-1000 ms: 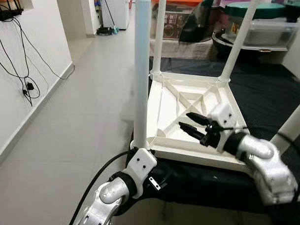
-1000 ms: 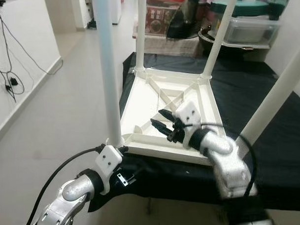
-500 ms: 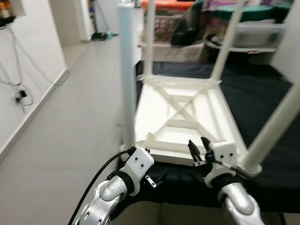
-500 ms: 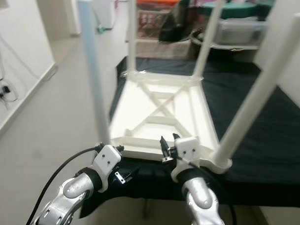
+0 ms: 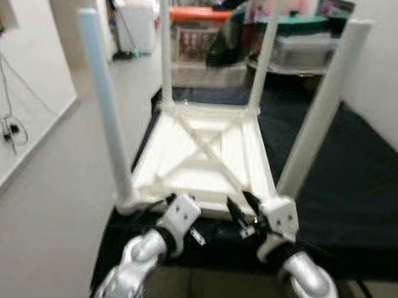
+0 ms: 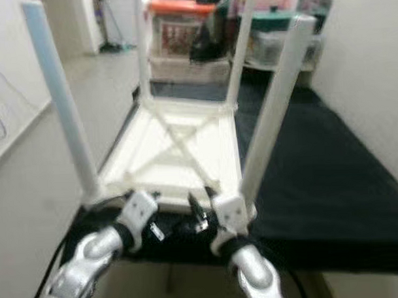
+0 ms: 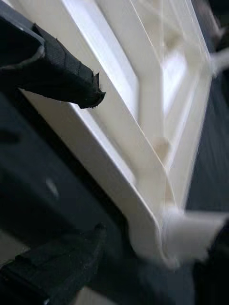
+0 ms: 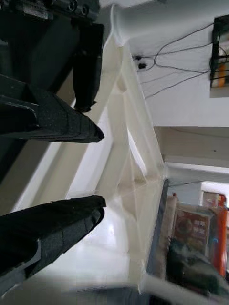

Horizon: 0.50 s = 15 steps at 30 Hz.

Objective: Building children table

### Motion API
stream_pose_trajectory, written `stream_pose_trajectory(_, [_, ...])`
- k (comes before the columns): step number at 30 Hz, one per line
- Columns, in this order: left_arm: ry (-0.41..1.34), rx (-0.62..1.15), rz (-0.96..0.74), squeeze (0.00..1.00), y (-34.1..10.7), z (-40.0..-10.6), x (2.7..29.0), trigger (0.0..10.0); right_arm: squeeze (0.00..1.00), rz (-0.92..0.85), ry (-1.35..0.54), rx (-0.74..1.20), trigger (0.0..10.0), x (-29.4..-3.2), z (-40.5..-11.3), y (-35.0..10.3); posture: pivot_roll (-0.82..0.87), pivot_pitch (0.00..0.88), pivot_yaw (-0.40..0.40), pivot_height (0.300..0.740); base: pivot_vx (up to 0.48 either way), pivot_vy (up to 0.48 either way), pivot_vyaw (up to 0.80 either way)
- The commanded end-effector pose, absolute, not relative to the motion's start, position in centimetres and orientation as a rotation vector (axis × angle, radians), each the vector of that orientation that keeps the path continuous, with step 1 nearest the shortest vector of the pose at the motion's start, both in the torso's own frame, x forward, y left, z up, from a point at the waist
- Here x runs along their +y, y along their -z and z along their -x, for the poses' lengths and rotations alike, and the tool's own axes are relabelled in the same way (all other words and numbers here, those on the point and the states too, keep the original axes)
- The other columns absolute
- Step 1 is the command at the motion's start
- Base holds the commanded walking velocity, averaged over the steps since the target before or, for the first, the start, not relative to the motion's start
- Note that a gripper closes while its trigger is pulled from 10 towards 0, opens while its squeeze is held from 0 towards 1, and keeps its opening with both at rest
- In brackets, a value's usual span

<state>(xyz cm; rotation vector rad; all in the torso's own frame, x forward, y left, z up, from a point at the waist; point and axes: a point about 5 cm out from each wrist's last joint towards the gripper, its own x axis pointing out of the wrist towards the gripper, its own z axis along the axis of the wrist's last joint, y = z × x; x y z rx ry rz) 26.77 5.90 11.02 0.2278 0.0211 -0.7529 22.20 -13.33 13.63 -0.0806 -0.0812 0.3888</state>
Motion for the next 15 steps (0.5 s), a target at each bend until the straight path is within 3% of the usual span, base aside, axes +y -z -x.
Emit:
stream_pose_trajectory(1, [0.744, 0.023, -0.234, 0.0, -11.0, -27.0, 6.4, 10.0, 0.0, 0.078, -0.397, -0.134, 10.0, -12.9, -21.9, -14.9, 0.05, 0.0, -0.05, 0.74, 0.0, 0.0, 0.0])
stream_pose_trajectory(2, [0.744, 0.023, -0.234, 0.0, -11.0, -27.0, 6.4, 10.0, 0.0, 0.078, -0.397, -0.134, 10.0, -12.9, -21.9, -14.9, 0.05, 0.0, -0.05, 0.74, 0.0, 0.0, 0.0])
stream_pose_trajectory(3, [0.745, 0.024, -0.232, 0.0, -11.0, -27.0, 6.4, 10.0, 0.32, 0.085, -0.398, -0.155, 10.0, -12.8, -21.6, -15.4, 0.04, 0.0, -0.046, 0.74, 0.0, 0.0, 0.0])
stream_pose_trajectory(4, [0.748, 0.026, -0.229, 0.0, -11.0, -27.0, 6.4, 10.0, 1.0, 0.105, -0.387, -0.191, 10.0, -12.9, -21.3, -16.2, 0.04, 0.0, -0.04, 0.74, 0.0, 0.0, 0.0])
stream_pose_trajectory(10, [0.754, 0.029, -0.226, 0.0, -11.0, -27.1, 6.4, 10.0, 1.0, 0.142, -0.281, -0.308, 10.0, -13.6, -21.4, -18.7, 0.03, 0.0, -0.037, 0.74, 0.0, 0.0, 0.0])
stream_pose_trajectory(11, [0.755, 0.03, -0.226, 0.0, -10.9, -27.1, 6.3, 10.0, 0.38, 0.15, -0.221, -0.366, 10.0, -14.0, -21.7, -20.0, 0.03, 0.0, -0.033, 0.74, 0.0, 0.0, 0.0])
stream_pose_trajectory(12, [0.755, 0.033, -0.224, 0.0, -10.9, -27.2, 6.4, 10.0, 0.0, 0.163, -0.152, -0.433, 10.0, -14.4, -22.1, -21.5, 0.03, 0.0, -0.028, 0.74, 0.0, 0.0, 0.0])
stream_pose_trajectory(15, [0.755, 0.037, -0.221, 0.0, -10.9, -27.3, 6.4, 10.0, 0.0, 0.186, -0.063, -0.525, 10.0, -14.8, -22.4, -23.7, 0.03, 0.0, -0.028, 0.74, 0.0, 0.0, 0.0])
